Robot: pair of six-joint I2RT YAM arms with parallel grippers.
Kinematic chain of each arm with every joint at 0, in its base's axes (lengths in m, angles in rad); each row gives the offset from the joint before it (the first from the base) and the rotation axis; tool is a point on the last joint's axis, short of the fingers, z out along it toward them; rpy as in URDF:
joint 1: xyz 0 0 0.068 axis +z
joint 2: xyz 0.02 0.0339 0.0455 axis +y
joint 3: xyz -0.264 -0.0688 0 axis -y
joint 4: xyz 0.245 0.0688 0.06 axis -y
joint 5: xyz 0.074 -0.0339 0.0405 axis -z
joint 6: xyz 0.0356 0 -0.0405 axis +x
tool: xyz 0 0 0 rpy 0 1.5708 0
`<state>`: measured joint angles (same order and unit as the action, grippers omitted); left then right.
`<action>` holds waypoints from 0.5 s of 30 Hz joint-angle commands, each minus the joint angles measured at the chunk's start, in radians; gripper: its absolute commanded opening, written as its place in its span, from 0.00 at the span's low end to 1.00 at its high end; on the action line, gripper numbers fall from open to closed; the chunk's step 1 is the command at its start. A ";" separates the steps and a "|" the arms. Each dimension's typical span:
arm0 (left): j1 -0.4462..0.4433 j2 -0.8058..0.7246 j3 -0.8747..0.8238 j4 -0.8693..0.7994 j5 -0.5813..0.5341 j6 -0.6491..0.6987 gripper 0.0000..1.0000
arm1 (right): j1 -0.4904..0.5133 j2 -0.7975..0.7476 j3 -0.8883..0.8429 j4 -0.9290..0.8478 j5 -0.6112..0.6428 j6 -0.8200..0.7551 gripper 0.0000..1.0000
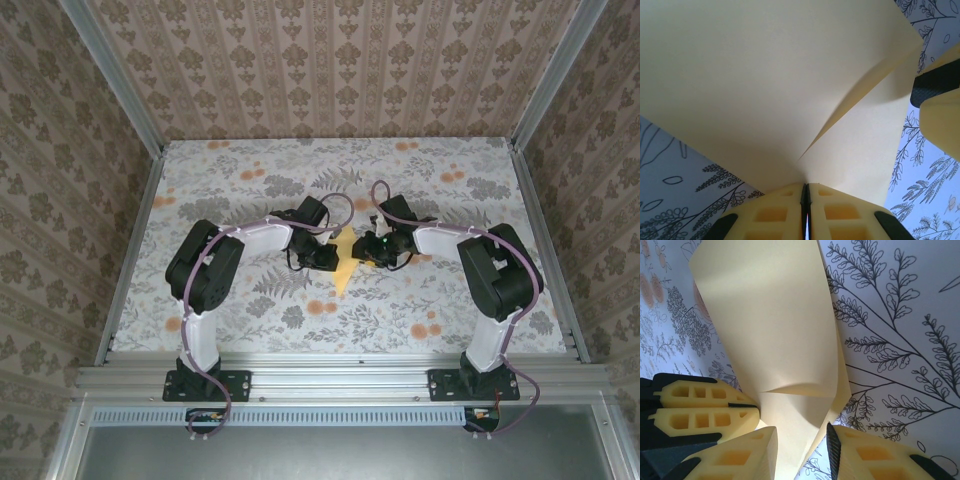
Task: Fold a paper plane with a square sheet of paper (pick it up from the middle)
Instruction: Fourth fold the wing at the center of the table.
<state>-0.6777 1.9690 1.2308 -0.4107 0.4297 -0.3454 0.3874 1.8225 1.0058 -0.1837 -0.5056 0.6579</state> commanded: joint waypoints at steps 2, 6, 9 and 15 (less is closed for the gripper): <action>0.007 0.053 -0.027 -0.019 -0.033 0.023 0.11 | 0.001 0.024 0.025 -0.010 -0.013 0.003 0.35; 0.008 0.057 -0.024 -0.020 -0.031 0.025 0.11 | 0.002 0.024 0.028 0.028 -0.035 0.016 0.35; 0.009 0.057 -0.021 -0.023 -0.029 0.022 0.12 | 0.003 0.036 0.044 0.017 -0.036 0.011 0.34; 0.009 0.056 -0.022 -0.022 -0.032 0.022 0.11 | 0.002 0.033 0.037 0.039 -0.053 0.022 0.30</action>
<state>-0.6731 1.9705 1.2308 -0.4103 0.4381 -0.3435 0.3874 1.8416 1.0218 -0.1577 -0.5323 0.6655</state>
